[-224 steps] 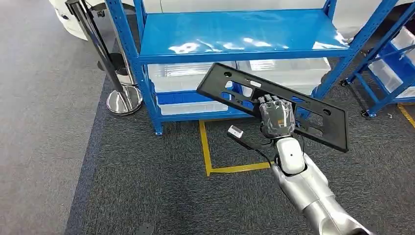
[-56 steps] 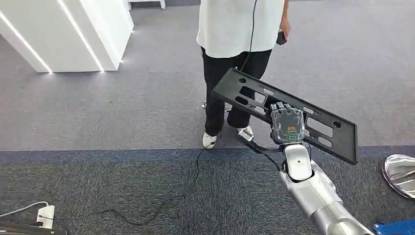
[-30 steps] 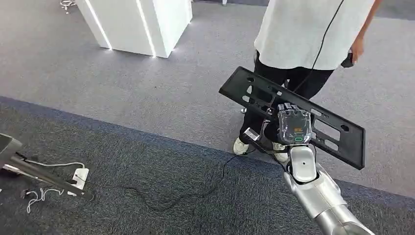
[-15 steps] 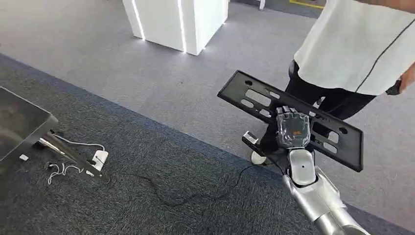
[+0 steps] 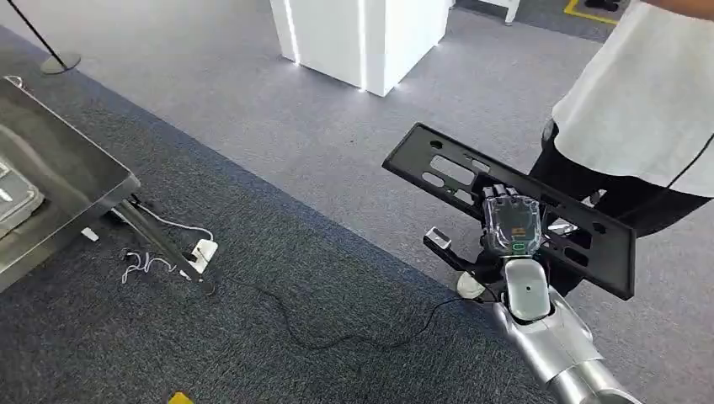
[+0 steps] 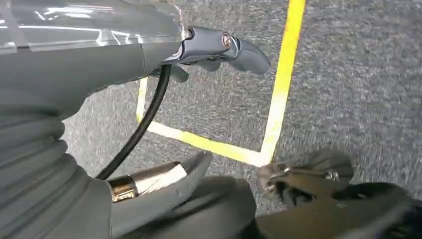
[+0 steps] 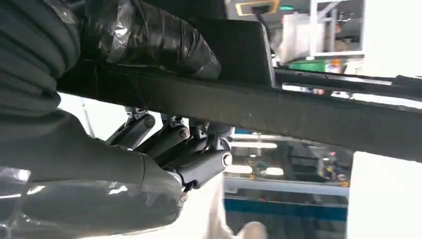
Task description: Take the parts from the cabinet and place them on the table.
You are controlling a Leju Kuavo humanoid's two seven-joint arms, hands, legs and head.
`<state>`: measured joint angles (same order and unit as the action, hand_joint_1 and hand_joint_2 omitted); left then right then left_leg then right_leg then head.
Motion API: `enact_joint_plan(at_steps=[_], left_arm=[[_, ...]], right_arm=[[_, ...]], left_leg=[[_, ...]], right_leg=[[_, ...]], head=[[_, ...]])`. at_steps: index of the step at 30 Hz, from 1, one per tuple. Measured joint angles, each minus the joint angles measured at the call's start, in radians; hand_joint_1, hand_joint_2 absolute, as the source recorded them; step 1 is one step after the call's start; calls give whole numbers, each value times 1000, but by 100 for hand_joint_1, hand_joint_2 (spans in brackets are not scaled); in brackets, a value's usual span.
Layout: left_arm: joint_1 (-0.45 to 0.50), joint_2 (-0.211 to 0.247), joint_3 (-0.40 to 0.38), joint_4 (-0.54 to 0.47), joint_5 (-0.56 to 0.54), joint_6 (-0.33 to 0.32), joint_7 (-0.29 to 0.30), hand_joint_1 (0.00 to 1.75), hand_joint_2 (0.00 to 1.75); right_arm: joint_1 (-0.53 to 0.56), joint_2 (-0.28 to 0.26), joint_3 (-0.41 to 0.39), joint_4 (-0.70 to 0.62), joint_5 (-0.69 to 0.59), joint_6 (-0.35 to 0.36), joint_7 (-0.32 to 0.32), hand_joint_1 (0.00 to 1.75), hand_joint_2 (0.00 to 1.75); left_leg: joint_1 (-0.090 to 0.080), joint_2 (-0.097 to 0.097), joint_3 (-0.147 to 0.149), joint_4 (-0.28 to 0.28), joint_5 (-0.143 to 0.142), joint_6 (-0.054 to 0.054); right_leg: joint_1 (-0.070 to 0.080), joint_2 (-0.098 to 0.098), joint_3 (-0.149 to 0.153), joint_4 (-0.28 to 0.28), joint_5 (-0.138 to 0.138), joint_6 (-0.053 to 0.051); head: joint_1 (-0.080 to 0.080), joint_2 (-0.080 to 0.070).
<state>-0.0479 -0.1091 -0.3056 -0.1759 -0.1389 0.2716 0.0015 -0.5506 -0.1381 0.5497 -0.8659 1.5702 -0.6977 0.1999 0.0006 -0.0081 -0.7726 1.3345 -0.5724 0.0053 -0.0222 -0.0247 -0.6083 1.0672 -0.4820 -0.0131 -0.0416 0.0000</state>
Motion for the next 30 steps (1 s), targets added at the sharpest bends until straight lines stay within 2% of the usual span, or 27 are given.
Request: enact_joint_plan(at_steps=[1,2,3,4,5,6,9,10,11,12,13,14,15,16,17,18,19,20,21,22,24,25,26,27,28,29,30], left_arm=[[0,0,0,0,0,0,0,0,175],[1,0,0,0,0,-1,0,0,175],[3,0,0,0,0,-2,0,0,175],[3,0,0,0,0,-2,0,0,175],[2,0,0,0,0,-2,0,0,175],[-1,0,0,0,0,-2,0,0,175],[-1,0,0,0,-1,-3,1,0,175],[1,0,0,0,-1,-3,3,0,175],[5,0,0,0,-1,-3,5,0,175],[4,-1,0,0,-2,-3,6,0,175],[1,0,0,0,-2,-3,7,0,175],[-2,-1,0,0,-2,-3,7,0,175],[-3,-2,0,0,-2,-3,7,0,175],[-3,-2,0,0,-3,-6,7,0,175],[-1,-3,0,0,-3,-6,8,0,175],[1,-3,0,0,-3,-6,9,0,175],[2,-4,0,0,-3,-6,9,0,175],[1,-5,0,0,-3,-6,9,0,175],[1,-5,0,0,-3,-6,9,0,175],[-3,-5,0,0,-3,-6,9,0,175],[1,-5,0,0,-1,-5,10,0,175],[4,-5,0,0,-1,-5,10,0,175],[5,-4,0,0,-1,-5,10,0,175],[6,-5,0,0,-1,-5,10,0,175],[5,-5,0,0,0,-5,11,0,175],[3,-5,0,0,2,-5,11,0,175],[2,-5,0,0,3,-6,11,0,175]], right_arm=[[1,0,0,0,0,0,0,175,175],[1,0,0,0,0,0,-2,175,175],[1,0,0,0,0,0,-2,175,175],[0,0,0,0,0,0,-2,175,175],[-2,0,0,0,0,0,-2,175,175],[-2,0,0,0,0,0,-2,175,175],[-2,-2,0,0,0,0,-1,175,175],[-2,0,0,0,0,0,0,175,175],[-3,0,0,-3,0,0,2,175,175],[-3,-2,0,-4,0,0,3,175,175],[-3,-3,0,-6,0,-1,6,175,175],[0,-10,0,-5,0,0,6,175,175],[5,-14,0,-5,0,0,8,175,175],[9,-17,0,-5,0,0,8,175,175],[11,-17,0,-5,0,0,8,175,175],[9,-17,0,-5,0,0,8,175,175],[7,-17,0,-5,0,0,8,175,175],[5,-18,0,-5,0,0,8,175,175],[3,-19,0,-5,0,0,7,175,175],[3,-19,1,-5,0,0,6,175,175],[3,-20,1,-5,0,0,7,175,175],[0,-19,1,-6,0,0,7,175,175],[-2,-16,2,-7,0,0,8,175,175],[-4,-16,2,-8,0,-1,7,175,175],[-6,-18,2,-8,0,-1,6,175,175],[-6,-18,2,-8,0,-1,5,175,175],[-7,-19,2,-6,0,0,4,175,175]], left_leg=[[1,1,-15,28,1,0],[0,1,-7,8,21,3],[0,2,25,-56,60,8],[-3,11,75,-151,107,14],[-10,51,129,-250,147,25],[-23,87,144,-281,126,26],[-30,54,142,-288,129,33],[-30,42,147,-298,133,41],[-15,33,164,-317,143,49],[-17,22,169,-324,145,54],[-17,13,169,-324,147,59],[-17,0,169,-324,145,62],[-17,-13,169,-322,144,64],[-17,-29,169,-319,143,65],[-17,-43,170,-317,141,63],[-17,-57,171,-312,139,61],[-17,-72,172,-307,135,58],[-16,-82,172,-299,130,55],[-16,-93,165,-294,125,50],[-19,-103,157,-279,123,44],[-9,-127,151,-289,127,32],[-8,-138,150,-291,129,27],[-9,-136,146,-286,124,24],[-16,-78,142,-266,111,16],[-12,-34,116,-213,81,8],[-7,-12,74,-130,43,1],[-2,-4,33,-54,15,-3]], right_leg=[[1,-11,0,0,-1,-1],[3,-21,2,0,-3,-1],[3,-32,4,0,-5,-1],[5,-44,9,0,-8,0],[5,-55,15,-1,-12,2],[9,-64,18,-1,-15,7],[9,-91,23,-7,-18,20],[10,-102,32,-12,-20,27],[7,-87,33,-9,-28,35],[5,-33,23,23,-47,36],[5,-1,-11,89,-83,35],[5,15,-51,169,-116,36],[5,20,-87,230,-138,37],[6,23,-119,279,-142,38],[6,24,-126,274,-121,38],[5,25,-111,224,-76,38],[2,31,-75,135,-19,38],[-2,52,-38,49,27,38],[-7,103,-22,20,13,35],[-10,117,-20,1,12,35],[0,93,-18,4,12,27],[-2,82,-15,0,14,23],[-13,68,-8,-11,18,16],[-9,59,-1,-18,17,13],[-7,44,5,-22,16,6],[-5,29,7,-22,14,4],[-4,15,9,-22,12,2]], head=[[0,0],[0,0],[0,0],[0,0],[0,0],[0,0],[0,0],[0,0],[1,0],[2,0],[3,0],[3,0],[3,0],[3,0],[3,0],[3,0],[3,0],[3,0],[3,0],[2,0],[2,0],[3,0],[2,0],[2,0],[-3,0],[-1,0],[-2,0]])
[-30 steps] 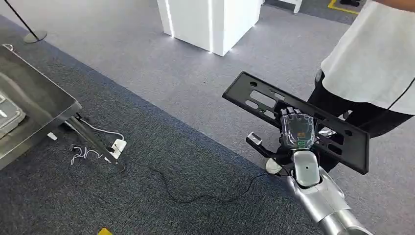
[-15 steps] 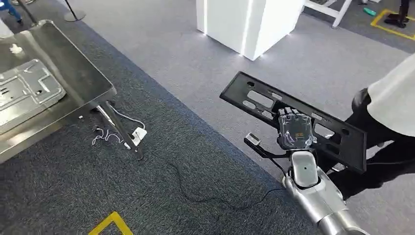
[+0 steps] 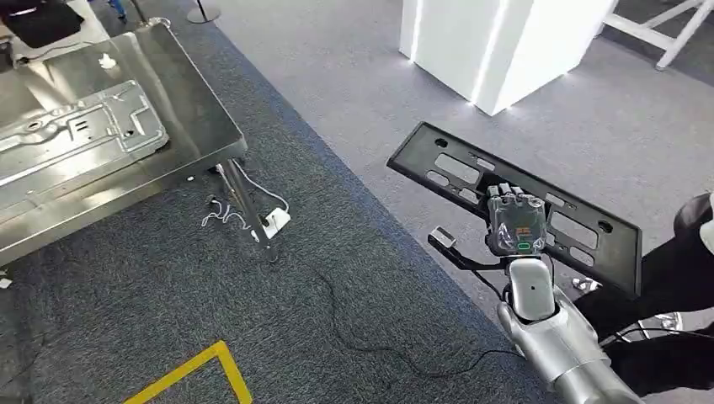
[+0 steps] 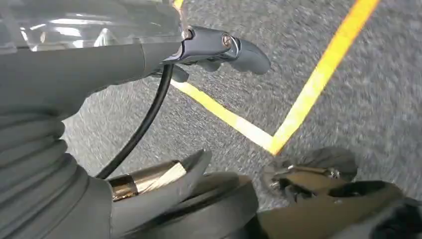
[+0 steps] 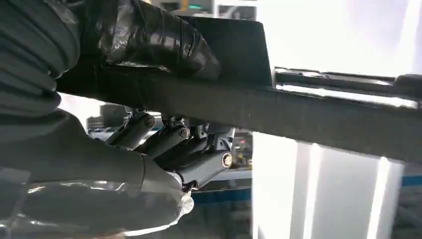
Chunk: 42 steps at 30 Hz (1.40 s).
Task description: Take the parts from the cabinet and place them on the table.
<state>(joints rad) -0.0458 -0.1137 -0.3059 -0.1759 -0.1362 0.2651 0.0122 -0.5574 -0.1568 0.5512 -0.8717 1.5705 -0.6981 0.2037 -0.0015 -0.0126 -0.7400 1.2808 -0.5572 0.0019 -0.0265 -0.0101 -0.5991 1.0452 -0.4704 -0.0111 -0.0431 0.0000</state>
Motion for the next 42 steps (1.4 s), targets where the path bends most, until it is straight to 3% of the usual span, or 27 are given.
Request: enact_joint_plan(at_steps=[2,3,5,6,7,11,12,14,16,17,19,20,21,22,25,26,28,29,31,32,34,35,36,37,38,41,42], left_arm=[[1,1,0,0,1,-3,2,0,175],[3,1,1,0,2,-4,4,0,175],[4,2,1,0,2,-6,7,0,175],[3,2,0,0,0,-6,6,0,175],[0,2,0,0,-1,-6,6,0,175],[3,2,1,0,-2,-4,5,0,175],[5,2,1,0,-2,-3,4,0,175],[0,2,1,0,-3,-2,3,0,175],[-2,2,1,0,-3,-2,2,0,175],[0,1,1,0,-3,-2,2,0,175],[1,2,1,0,-3,-2,1,0,175],[1,2,1,0,-4,-3,1,0,175],[-1,1,1,0,-4,-6,1,0,175],[-2,-1,1,0,-4,-8,2,0,175],[1,-1,1,0,-4,-11,5,0,175],[3,1,1,0,-4,-11,8,0,175],[4,3,1,0,-3,-8,9,0,175],[1,3,1,0,-3,-8,9,0,175],[-2,3,1,0,-3,-9,9,0,175],[-2,3,1,0,-2,-10,10,0,175],[2,4,1,0,-1,-12,14,0,175],[1,4,1,0,-1,-12,18,0,175],[1,4,1,0,-1,-11,20,0,175],[-2,3,1,0,0,-10,21,0,175],[-4,3,1,0,0,-10,21,0,175],[-1,3,1,0,1,-9,23,0,175],[0,3,1,0,1,-8,23,0,175]], right_arm=[[0,3,5,3,0,0,0,175,175],[0,5,9,5,0,0,3,175,175],[-5,10,19,8,0,0,14,175,175],[-9,10,23,8,0,0,19,175,175],[-12,10,25,8,0,0,24,175,175],[-20,16,34,7,0,0,30,175,175],[-20,16,35,7,0,0,30,175,175],[-25,15,39,8,0,0,30,175,175],[-21,9,40,12,1,0,29,175,175],[-19,8,41,15,0,0,27,175,175],[-18,7,42,17,0,0,21,175,175],[-20,7,42,17,0,0,21,175,175],[-21,5,42,17,0,0,18,175,175],[-22,3,42,18,0,0,15,175,175],[-25,-1,42,18,1,0,8,175,175],[-28,0,42,17,0,0,8,175,175],[-30,0,42,17,1,0,1,175,175],[-30,-4,41,17,1,0,0,175,175],[-28,-9,41,18,1,0,-2,175,175],[-27,-10,41,19,1,0,-5,175,175],[-23,-10,41,20,1,0,-12,175,175],[-23,-10,41,20,1,0,-12,175,175],[-24,-10,41,20,1,0,-12,175,175],[-24,-12,41,20,1,0,-12,175,175],[-26,-16,40,20,1,0,-12,175,175],[-28,-16,40,19,1,0,-16,175,175],[-30,-17,40,19,1,0,-18,175,175]], left_leg=[[7,4,-36,54,2,-7],[9,7,-20,16,35,-9],[11,29,69,-166,131,-8],[6,69,101,-236,135,-7],[-8,79,109,-245,128,4],[-6,32,116,-255,130,33],[0,20,125,-266,135,40],[1,5,128,-268,134,53],[-2,-21,129,-266,131,58],[-4,-35,129,-264,130,59],[-6,-62,132,-259,127,59],[-6,-75,135,-256,124,56],[-6,-86,135,-253,120,53],[-11,-94,130,-247,117,48],[1,-126,123,-253,122,32],[-6,-137,123,-255,121,26],[-11,-56,108,-210,90,16],[-6,-20,68,-133,51,9],[4,1,-9,11,-1,-1],[8,4,-31,46,0,-5],[14,9,1,-37,70,-12],[15,19,48,-133,120,-12],[15,49,94,-223,158,-10],[-2,86,111,-246,132,-6],[0,71,108,-254,139,7],[-4,39,105,-256,135,27],[7,29,114,-266,140,38]], right_leg=[[-1,-25,4,0,-6,1],[-2,-37,8,0,-9,3],[-4,-61,21,0,-17,10],[-2,-72,27,-1,-21,16],[5,-79,26,1,-25,22],[9,-116,48,-15,-31,46],[2,-76,46,4,-45,49],[2,-10,-18,126,-108,47],[6,8,-108,280,-159,47],[7,10,-132,304,-150,45],[8,13,-104,207,-63,37],[8,25,-63,107,-5,32],[8,59,-32,26,30,26],[6,91,-19,8,11,22],[14,64,-12,-2,11,19],[1,53,-6,-13,16,12],[-4,32,10,-29,17,4],[-2,16,15,-30,16,1],[-1,-9,20,-28,9,1],[-2,-20,23,-28,5,2],[-6,-42,32,-24,-5,8],[-8,-53,38,-22,-11,12],[-9,-63,45,-21,-17,18],[-1,-73,48,-24,-22,25],[2,-78,48,-22,-24,30],[5,-108,64,-34,-27,46],[-2,-89,63,-30,-37,55]], head=[[0,0],[0,0],[0,0],[0,0],[0,0],[1,0],[4,0],[4,0],[4,0],[3,0],[3,0],[4,0],[4,0],[3,0],[4,0],[3,0],[-11,0],[-11,0],[-11,0],[-11,0],[-11,0],[-11,0],[-11,0],[-12,0],[-10,0],[-9,0],[-8,0]])
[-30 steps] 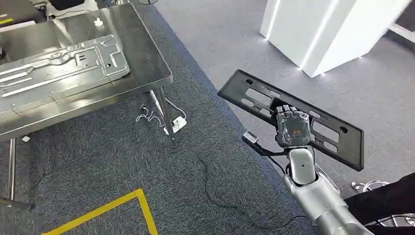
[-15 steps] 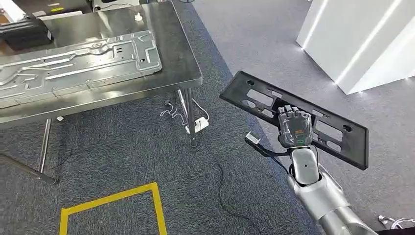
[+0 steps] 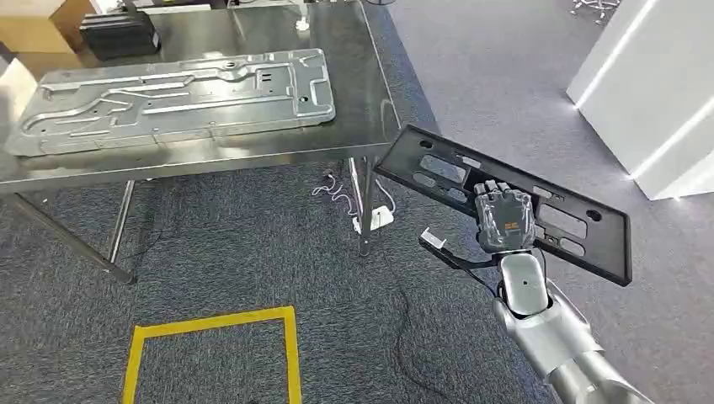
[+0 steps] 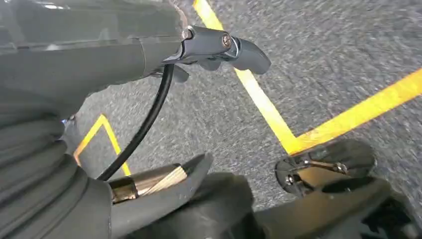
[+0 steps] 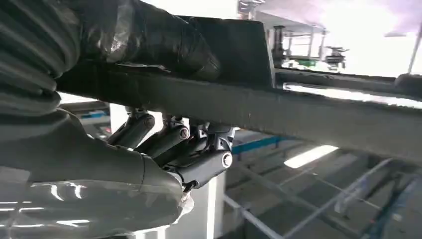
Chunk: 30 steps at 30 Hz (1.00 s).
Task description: Take the parts from the cabinet and place them on the table.
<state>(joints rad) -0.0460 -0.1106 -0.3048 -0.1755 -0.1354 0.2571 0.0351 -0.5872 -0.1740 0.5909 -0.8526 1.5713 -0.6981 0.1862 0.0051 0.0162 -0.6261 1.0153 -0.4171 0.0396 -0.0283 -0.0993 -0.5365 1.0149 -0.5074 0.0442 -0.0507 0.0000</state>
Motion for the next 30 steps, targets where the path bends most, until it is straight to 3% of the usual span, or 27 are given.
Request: enact_joint_plan(at_steps=[1,2,4,5,6,7,8,9,10,11,12,14,15,16,17,18,19,20,21,22,24,25,26,27,30], left_arm=[[-1,0,0,0,0,3,0,0,175],[-3,0,0,0,0,3,0,0,175],[-5,-3,0,0,1,3,0,0,175],[-5,-3,0,0,1,4,0,0,175],[-3,-3,0,0,2,6,0,0,175],[-2,-5,0,0,2,7,0,0,175],[-2,-6,0,0,2,8,0,0,175],[-3,-8,0,0,2,8,0,0,175],[-3,-14,0,0,2,8,0,0,175],[-7,-15,1,0,3,8,0,0,175],[-6,-16,1,0,6,8,0,0,175],[1,-20,1,0,10,9,0,0,175],[2,-19,2,0,12,11,3,0,175],[2,-20,3,0,14,11,5,0,175],[0,-20,4,0,14,11,6,0,175],[-1,-19,5,0,15,11,6,0,175],[-3,-19,7,0,16,12,6,0,175],[-4,-19,8,0,16,12,7,0,175],[-4,-18,9,0,16,12,8,0,175],[-4,-17,10,0,16,12,8,0,175],[-3,-16,10,0,16,12,8,0,175],[-3,-16,10,0,16,11,8,0,175],[-6,-17,10,0,16,10,8,0,175],[-7,-17,10,0,16,10,8,0,175],[-8,-18,11,0,16,10,8,0,175]], right_arm=[[-2,0,0,0,0,0,-3,175,175],[-4,-2,0,0,0,0,-3,175,175],[0,-8,0,3,0,0,-5,175,175],[2,-9,0,5,0,0,-5,175,175],[5,-9,0,6,0,0,-5,175,175],[5,-9,0,6,0,0,-5,175,175],[5,-9,0,6,0,0,-5,175,175],[3,-10,0,6,0,0,-5,175,175],[3,-12,0,6,0,0,-5,175,175],[3,-14,0,6,0,0,-3,175,175],[2,-17,0,6,0,0,-3,175,175],[-2,-16,0,6,0,0,2,175,175],[-3,-13,1,3,0,0,3,175,175],[-5,-11,2,3,0,0,4,175,175],[-5,-11,2,3,0,0,5,175,175],[-4,-12,2,3,0,0,5,175,175],[-3,-12,2,5,0,0,5,175,175],[0,-12,2,5,0,0,5,175,175],[3,-12,2,5,0,0,5,175,175],[5,-12,3,5,0,0,5,175,175],[5,-11,3,5,0,0,5,175,175],[5,-11,3,5,0,0,5,175,175],[4,-11,3,5,0,0,5,175,175],[4,-11,3,5,0,0,5,175,175],[3,-9,3,3,0,0,5,175,175]], left_leg=[[-1,-10,3,-2,0,7],[-2,-17,3,-2,0,14],[-5,-44,4,-1,-3,18],[-8,-56,4,1,-4,20],[-10,-70,5,3,-5,21],[-12,-83,8,4,-7,22],[-14,-96,12,5,-8,22],[-16,-110,16,6,-11,20],[-13,-117,13,6,-12,19],[-15,-131,7,12,-12,14],[-7,-142,1,9,-8,8],[-2,-162,0,3,-6,-5],[-11,-165,-2,5,-10,-11],[-16,-106,-5,23,-22,-17],[-13,-55,-32,82,-60,-28],[-7,-36,-67,152,-94,-34],[-2,-30,-108,231,-127,-39],[3,-27,-143,294,-144,-45],[8,-25,-153,307,-134,-51],[10,-22,-138,274,-106,-55],[12,-1,-43,89,-9,-58],[11,37,-8,12,10,-57],[-3,63,-1,8,-5,-45],[-1,43,-6,9,-3,-32],[-1,10,-2,2,-4,-10]], right_leg=[[-4,54,-11,34,-23,-1],[-3,79,-44,99,-58,-4],[3,95,-138,269,-121,-5],[5,96,-172,317,-123,-6],[7,96,-184,315,-101,-10],[8,98,-172,269,-58,-16],[10,103,-142,192,-6,-23],[15,130,-99,85,55,-34],[13,180,-80,37,56,-46],[12,180,-71,11,56,-46],[18,170,-69,15,54,-43],[22,155,-67,10,53,-47],[1,139,-54,-9,61,-52],[5,129,-43,-18,62,-52],[5,113,-36,-22,60,-59],[6,101,-34,-21,57,-61],[6,87,-32,-21,54,-61],[5,74,-31,-20,51,-60],[4,62,-28,-20,49,-57],[2,52,-25,-19,45,-53],[-4,29,-15,-12,33,-44],[-1,21,-11,-8,26,-36],[9,11,-13,-4,21,-28],[11,6,-12,-4,19,-25],[9,-27,3,-14,12,-8]], head=[[0,0],[1,0],[2,0],[1,0],[1,0],[1,0],[1,0],[1,0],[1,0],[1,0],[1,0],[1,0],[2,0],[-1,0],[-9,0],[-8,0],[-8,0],[-8,0],[-9,0],[-8,0],[-9,0],[-9,0],[-10,0],[-5,0],[-6,0]])
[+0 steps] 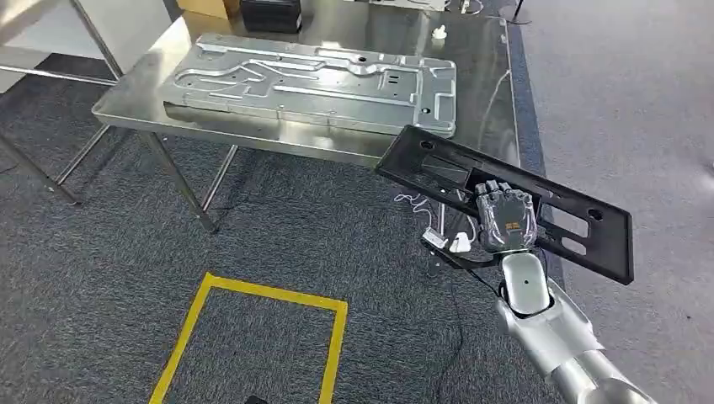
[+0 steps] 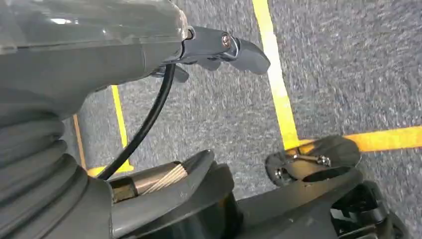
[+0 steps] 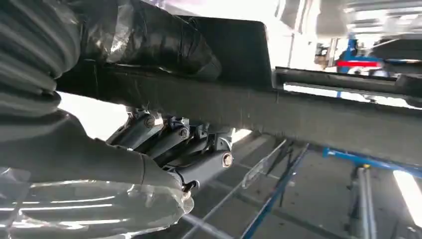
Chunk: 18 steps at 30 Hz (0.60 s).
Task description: Take the parts from the cabinet and place them on the table.
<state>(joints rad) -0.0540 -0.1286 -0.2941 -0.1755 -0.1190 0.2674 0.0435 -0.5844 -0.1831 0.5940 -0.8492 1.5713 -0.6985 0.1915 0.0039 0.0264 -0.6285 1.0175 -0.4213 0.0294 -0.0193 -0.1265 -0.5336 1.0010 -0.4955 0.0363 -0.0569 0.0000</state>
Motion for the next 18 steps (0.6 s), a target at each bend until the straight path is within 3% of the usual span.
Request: enact_joint_plan(at_steps=[1,2,3,5,6,7,8,9,10,11,13,15,16,17,18], left_arm=[[1,-2,0,0,0,1,0,0,175],[0,-1,1,0,0,0,0,0,175],[-1,-2,1,0,0,0,0,0,175],[0,-2,1,0,0,0,0,0,175],[1,-2,1,0,0,0,0,0,175],[3,-2,1,0,0,0,0,0,175],[3,-2,1,0,0,0,0,0,175],[2,-2,1,0,0,0,0,0,175],[2,-3,1,0,0,0,0,0,175],[2,-7,1,0,0,0,0,0,175],[1,-7,1,0,0,0,0,0,175],[7,-7,1,0,0,0,1,0,175],[8,-6,2,0,0,1,3,0,175],[9,-6,2,0,0,1,4,0,175],[6,-5,2,0,0,1,5,0,175]], right_arm=[[-1,0,0,0,0,0,0,175,175],[-1,0,0,0,0,0,0,175,175],[-2,-1,0,0,0,0,0,175,175],[6,-6,0,3,0,0,0,175,175],[9,-6,0,3,0,0,0,175,175],[10,-6,0,3,0,0,0,175,175],[10,-6,0,3,0,0,0,175,175],[9,-7,0,3,0,0,0,175,175],[9,-8,0,3,0,0,0,175,175],[8,-8,0,3,0,0,0,175,175],[8,-9,0,3,0,0,0,175,175],[3,-7,0,2,0,0,0,175,175],[1,-3,1,2,0,0,0,175,175],[1,-3,1,2,0,0,0,175,175],[-1,-3,1,3,0,0,0,175,175]], left_leg=[[4,-11,7,-7,2,7],[5,-17,10,-10,3,13],[5,-25,10,-10,2,18],[2,-51,10,-9,0,23],[0,-66,10,-7,0,23],[-2,-81,12,-5,-1,23],[-4,-94,13,-3,-2,23],[-5,-108,15,-1,-4,22],[-5,-120,17,1,-6,20],[-9,-129,13,3,-8,16],[1,-149,2,3,-2,3],[3,-172,1,-5,3,-11],[1,-145,0,-2,-4,-13],[-7,-86,-9,24,-22,-21],[-3,-55,-40,89,-59,-26]], right_leg=[[-6,30,0,17,-16,4],[-7,77,-23,67,-47,2],[-9,103,-63,144,-85,2],[-3,122,-153,306,-142,2],[-2,124,-178,338,-137,-1],[-2,125,-177,312,-101,-5],[-1,128,-154,248,-53,-11],[0,139,-115,152,4,-19],[2,168,-81,67,47,-27],[0,208,-69,42,32,-35],[6,191,-62,24,30,-33],[6,173,-57,14,34,-38],[-9,158,-47,1,40,-43],[-7,151,-39,-6,41,-44],[-5,136,-36,-7,39,-47]], head=[[3,0],[2,0],[3,0],[3,0],[3,0],[3,0],[2,0],[3,0],[3,0],[1,0],[3,0],[3,0],[3,0],[-2,0],[-4,0]])
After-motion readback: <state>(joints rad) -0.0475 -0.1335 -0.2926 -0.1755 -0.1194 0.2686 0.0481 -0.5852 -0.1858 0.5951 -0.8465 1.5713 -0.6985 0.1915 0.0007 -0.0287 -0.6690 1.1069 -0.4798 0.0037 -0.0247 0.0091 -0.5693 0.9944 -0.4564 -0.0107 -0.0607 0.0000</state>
